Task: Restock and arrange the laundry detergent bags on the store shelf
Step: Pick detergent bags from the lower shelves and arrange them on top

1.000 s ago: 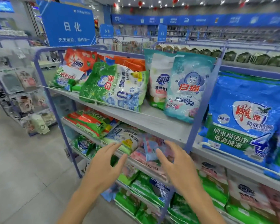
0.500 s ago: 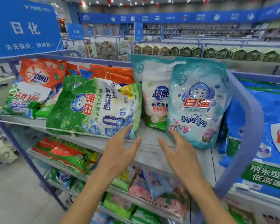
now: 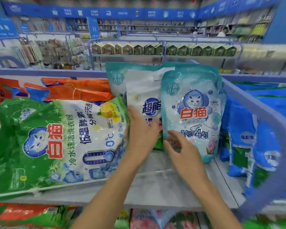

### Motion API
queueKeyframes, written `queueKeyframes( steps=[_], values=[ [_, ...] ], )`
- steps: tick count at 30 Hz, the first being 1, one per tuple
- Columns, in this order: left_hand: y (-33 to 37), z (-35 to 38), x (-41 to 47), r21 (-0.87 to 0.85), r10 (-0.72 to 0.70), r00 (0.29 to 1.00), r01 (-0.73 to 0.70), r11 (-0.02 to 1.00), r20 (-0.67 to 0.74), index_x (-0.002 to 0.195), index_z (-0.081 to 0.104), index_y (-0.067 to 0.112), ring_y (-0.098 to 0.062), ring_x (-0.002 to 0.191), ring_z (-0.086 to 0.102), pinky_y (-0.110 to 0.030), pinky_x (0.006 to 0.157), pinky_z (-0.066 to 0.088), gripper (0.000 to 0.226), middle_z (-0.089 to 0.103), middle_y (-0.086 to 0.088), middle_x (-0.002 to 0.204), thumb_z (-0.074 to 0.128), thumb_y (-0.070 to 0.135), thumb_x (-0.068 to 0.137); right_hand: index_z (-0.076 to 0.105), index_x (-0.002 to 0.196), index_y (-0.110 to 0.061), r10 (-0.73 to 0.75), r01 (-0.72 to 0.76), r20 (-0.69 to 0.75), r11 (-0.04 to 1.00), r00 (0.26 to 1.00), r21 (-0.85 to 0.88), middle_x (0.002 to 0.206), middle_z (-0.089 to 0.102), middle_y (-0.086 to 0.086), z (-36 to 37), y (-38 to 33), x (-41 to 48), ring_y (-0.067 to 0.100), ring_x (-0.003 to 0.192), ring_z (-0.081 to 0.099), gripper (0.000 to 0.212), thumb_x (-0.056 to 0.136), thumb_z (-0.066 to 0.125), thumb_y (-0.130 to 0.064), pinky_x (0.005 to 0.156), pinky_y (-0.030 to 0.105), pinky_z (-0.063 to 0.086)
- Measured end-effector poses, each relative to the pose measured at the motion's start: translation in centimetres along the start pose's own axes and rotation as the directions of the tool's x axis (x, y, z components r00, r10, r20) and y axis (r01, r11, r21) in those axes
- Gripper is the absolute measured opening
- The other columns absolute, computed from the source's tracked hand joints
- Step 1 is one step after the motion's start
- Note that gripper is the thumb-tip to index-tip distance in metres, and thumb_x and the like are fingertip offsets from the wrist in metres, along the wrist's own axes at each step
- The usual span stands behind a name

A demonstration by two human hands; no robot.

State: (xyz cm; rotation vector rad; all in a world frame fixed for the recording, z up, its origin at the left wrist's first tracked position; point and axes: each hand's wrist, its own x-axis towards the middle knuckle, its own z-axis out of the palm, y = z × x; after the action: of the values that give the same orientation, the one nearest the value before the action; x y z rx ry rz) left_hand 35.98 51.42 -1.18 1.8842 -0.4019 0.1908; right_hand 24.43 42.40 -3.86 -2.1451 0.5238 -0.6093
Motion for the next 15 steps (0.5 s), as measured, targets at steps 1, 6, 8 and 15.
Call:
queueKeyframes(
  steps=[1,6,8,15],
  values=[
    [0.3,0.4,0.7,-0.007,-0.027,1.0,0.027,1.0,0.015,0.158,0.005,-0.001,-0.025,0.151,0.025,-0.019,0.121,0.013,0.1,0.022,-0.016,0.164,0.072,0.028,0.089,0.062,0.132,-0.03,0.013,-0.013,-0.009,0.999,1.0,0.035,0.11,0.072,-0.017,0.0,0.2,0.1,-0.003,0.1,0.066,0.036,0.096,0.068,-0.03,0.097,0.03,0.052],
    [-0.9,0.5,3.9,-0.139,-0.125,0.992,0.122,0.983,-0.014,0.14,0.033,0.004,-0.029,0.131,0.052,-0.045,0.115,0.039,0.091,0.052,-0.015,0.142,0.087,0.024,0.069,0.061,0.134,-0.029,0.028,-0.026,-0.012,0.992,1.0,0.126,0.112,0.073,-0.018,-0.1,1.1,0.3,-0.007,0.103,0.065,0.038,0.097,0.068,-0.028,0.092,0.014,0.05],
    [-0.8,0.1,3.6,-0.119,-0.087,0.996,0.083,0.989,-0.035,0.124,0.052,0.009,-0.021,0.115,0.064,-0.042,0.103,0.051,0.07,0.066,-0.005,0.124,0.089,0.026,0.067,0.06,0.133,-0.03,0.027,-0.025,-0.006,0.989,1.0,0.148,0.112,0.072,-0.019,-0.1,1.3,0.3,-0.011,0.102,0.064,0.037,0.098,0.068,-0.026,0.086,0.007,0.048],
    [1.4,-1.0,0.2,-0.082,0.045,0.986,-0.059,0.995,-0.162,0.096,0.069,0.022,-0.015,0.087,0.069,-0.033,0.077,0.056,0.026,0.072,0.006,0.093,0.084,0.032,0.078,0.059,0.132,-0.032,0.026,-0.03,0.021,0.973,0.999,0.23,0.111,0.071,-0.022,-0.6,1.4,0.0,-0.015,0.102,0.062,0.035,0.099,0.066,-0.023,0.081,0.0,0.045]
  ],
)
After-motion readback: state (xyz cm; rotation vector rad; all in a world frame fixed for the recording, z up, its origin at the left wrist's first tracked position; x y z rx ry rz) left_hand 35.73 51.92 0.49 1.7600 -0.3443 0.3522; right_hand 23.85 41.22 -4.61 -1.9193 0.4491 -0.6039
